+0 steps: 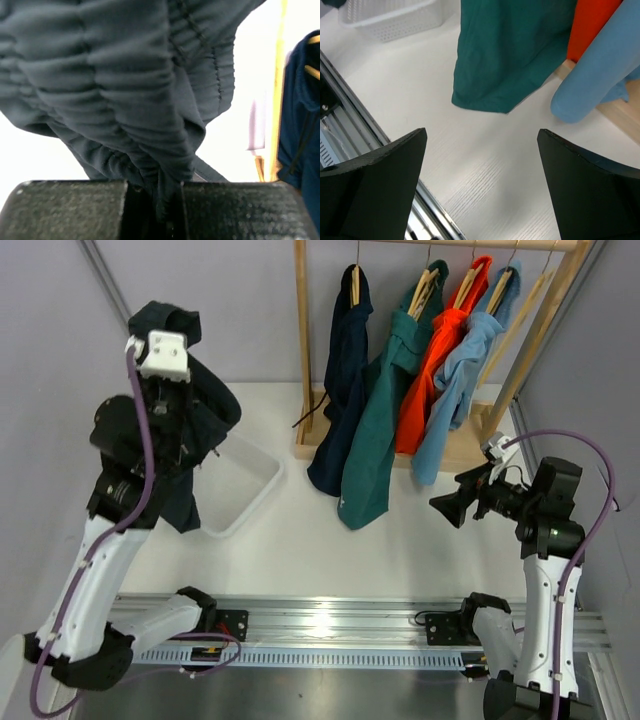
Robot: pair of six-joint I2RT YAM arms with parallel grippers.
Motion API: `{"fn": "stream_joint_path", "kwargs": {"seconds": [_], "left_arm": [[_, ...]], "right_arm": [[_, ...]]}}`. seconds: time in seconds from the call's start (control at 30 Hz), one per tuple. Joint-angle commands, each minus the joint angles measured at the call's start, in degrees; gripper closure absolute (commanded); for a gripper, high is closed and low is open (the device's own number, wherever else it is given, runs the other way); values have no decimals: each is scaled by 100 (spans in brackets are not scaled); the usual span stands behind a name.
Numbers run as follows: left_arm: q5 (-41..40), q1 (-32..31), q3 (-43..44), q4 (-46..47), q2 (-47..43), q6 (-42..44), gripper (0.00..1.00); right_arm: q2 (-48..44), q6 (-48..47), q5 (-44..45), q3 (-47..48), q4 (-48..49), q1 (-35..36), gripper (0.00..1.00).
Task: Remove the shorts from the hanger
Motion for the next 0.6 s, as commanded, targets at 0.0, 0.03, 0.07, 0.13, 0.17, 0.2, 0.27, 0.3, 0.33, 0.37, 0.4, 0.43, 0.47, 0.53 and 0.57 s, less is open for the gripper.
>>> {"fn": "stream_joint_path", "kwargs": {"seconds": [0.0, 0.03, 0.07, 0.13, 0.17, 0.2, 0.27, 0.3, 0.33, 0.37, 0.4, 0.43, 0.47, 0.53, 0.57], "left_arm": [[411, 416, 861, 229, 443, -386, 100], [359, 496, 952, 220, 540, -474, 100], [358, 567, 996, 237, 671, -483, 100], [332, 778, 1006, 246, 751, -562, 100], [367, 848, 875, 263, 760, -589, 100], [385, 1005, 769, 324, 734, -615, 100], [559, 1191, 286, 395, 638, -817, 100], [674, 1444, 189, 404, 524, -948, 100], [779, 1568, -99, 396, 462, -1184, 100], [911, 1665, -189, 395, 409, -1265, 100], [938, 1788, -294, 387, 296, -1301, 100], [956, 1833, -608, 361, 225, -1336, 100], [965, 1877, -742, 352, 155, -1353, 100], [1052, 2017, -1103, 325, -108, -1458, 100], [1079, 2061, -1339, 308, -205, -1511, 100]], "right_arm": [[-103, -537, -255, -239, 37, -37, 1], [-103, -642, -317, -309, -25, -37, 0], [-103, -765, -413, -371, -95, -37, 1], [-147, -1020, -510, -608, -193, -54, 1], [-164, -1073, -537, -678, -201, -72, 1], [-208, -1135, -546, -783, -245, -72, 0], [-226, -1250, -537, -811, -280, -90, 1], [-226, -1258, -537, -802, -307, -90, 1], [-217, -1285, -563, -793, -316, -90, 1], [-217, -1285, -572, -793, -307, -90, 1], [-217, -1285, -555, -802, -298, -90, 0], [-226, -1285, -537, -793, -298, -90, 1], [-226, -1285, -520, -793, -307, -90, 0], [-235, -1294, -502, -793, -316, -90, 1], [-235, -1294, -502, -793, -307, -90, 1]]}}
